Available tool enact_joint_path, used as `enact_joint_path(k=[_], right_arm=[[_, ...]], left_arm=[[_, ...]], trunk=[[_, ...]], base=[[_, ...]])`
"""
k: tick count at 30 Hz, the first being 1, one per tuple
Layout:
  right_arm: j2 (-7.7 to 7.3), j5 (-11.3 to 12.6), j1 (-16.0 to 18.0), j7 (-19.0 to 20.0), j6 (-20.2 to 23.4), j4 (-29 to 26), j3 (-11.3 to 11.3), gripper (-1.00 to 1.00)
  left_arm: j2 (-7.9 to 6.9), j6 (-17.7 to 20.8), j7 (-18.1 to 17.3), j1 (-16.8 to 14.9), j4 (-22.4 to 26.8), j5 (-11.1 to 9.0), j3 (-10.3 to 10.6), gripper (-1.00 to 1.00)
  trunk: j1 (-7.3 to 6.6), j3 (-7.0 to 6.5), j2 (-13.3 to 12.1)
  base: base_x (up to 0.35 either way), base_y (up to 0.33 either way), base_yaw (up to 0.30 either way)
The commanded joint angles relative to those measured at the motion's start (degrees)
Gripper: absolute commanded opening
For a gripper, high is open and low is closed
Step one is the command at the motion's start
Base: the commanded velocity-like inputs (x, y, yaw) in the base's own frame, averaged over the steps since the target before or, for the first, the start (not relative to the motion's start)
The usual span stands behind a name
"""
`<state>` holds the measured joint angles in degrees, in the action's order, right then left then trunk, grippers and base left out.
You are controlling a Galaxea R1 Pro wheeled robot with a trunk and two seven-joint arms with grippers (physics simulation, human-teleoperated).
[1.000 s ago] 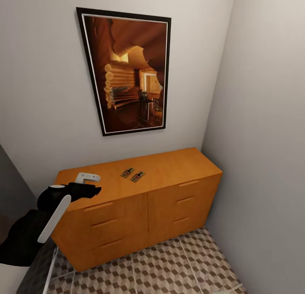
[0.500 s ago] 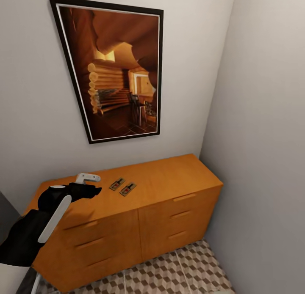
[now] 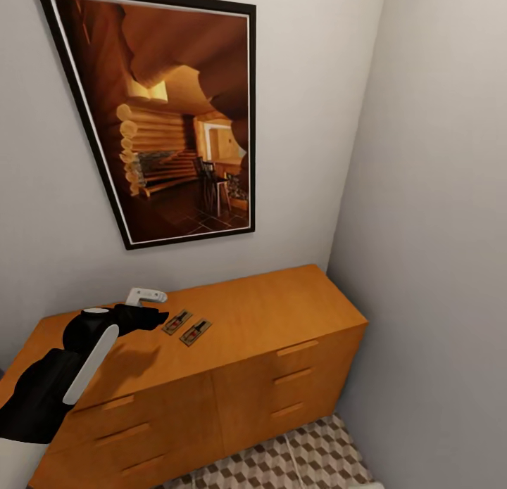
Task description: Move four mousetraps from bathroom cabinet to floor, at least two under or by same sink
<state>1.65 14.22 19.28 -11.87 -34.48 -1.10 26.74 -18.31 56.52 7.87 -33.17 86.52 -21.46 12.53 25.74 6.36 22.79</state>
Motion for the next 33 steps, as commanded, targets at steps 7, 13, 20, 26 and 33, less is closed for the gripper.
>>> enact_joint_path(k=[7,13,20,26,33], right_arm=[[0.02,0.4,0.1,-0.2,-0.1,0.0,0.5,1.0],[0.03,0.4,0.1,-0.2,-0.1,0.0,0.5,1.0],[0.03,0.4,0.1,-0.2,-0.1,0.0,0.5,1.0],[0.13,0.4,0.1,-0.2,-0.1,0.0,0.5,1.0],[0.12,0.4,0.1,-0.2,-0.1,0.0,0.5,1.0]], left_arm=[[-0.06,0.2,0.6,-0.1,0.0,-0.6,0.1,1.0],[-0.09,0.2,0.6,-0.1,0.0,-0.6,0.2,1.0],[-0.14,0.2,0.6,-0.1,-0.1,-0.6,0.5,1.0],[-0.15,0.2,0.6,0.0,-0.3,-0.6,0.6,1.0],[-0.15,0.1,0.6,-0.1,-0.7,-0.6,0.7,1.0]], trunk=[[0.04,0.13,0.1],[0.04,0.13,0.1],[0.04,0.13,0.1],[0.04,0.13,0.1],[0.04,0.13,0.1]], base=[[0.014,-0.009,0.0],[0.001,-0.001,0.0],[0.0,0.0,0.0],[0.0,0.0,0.0],[0.0,0.0,0.0]])
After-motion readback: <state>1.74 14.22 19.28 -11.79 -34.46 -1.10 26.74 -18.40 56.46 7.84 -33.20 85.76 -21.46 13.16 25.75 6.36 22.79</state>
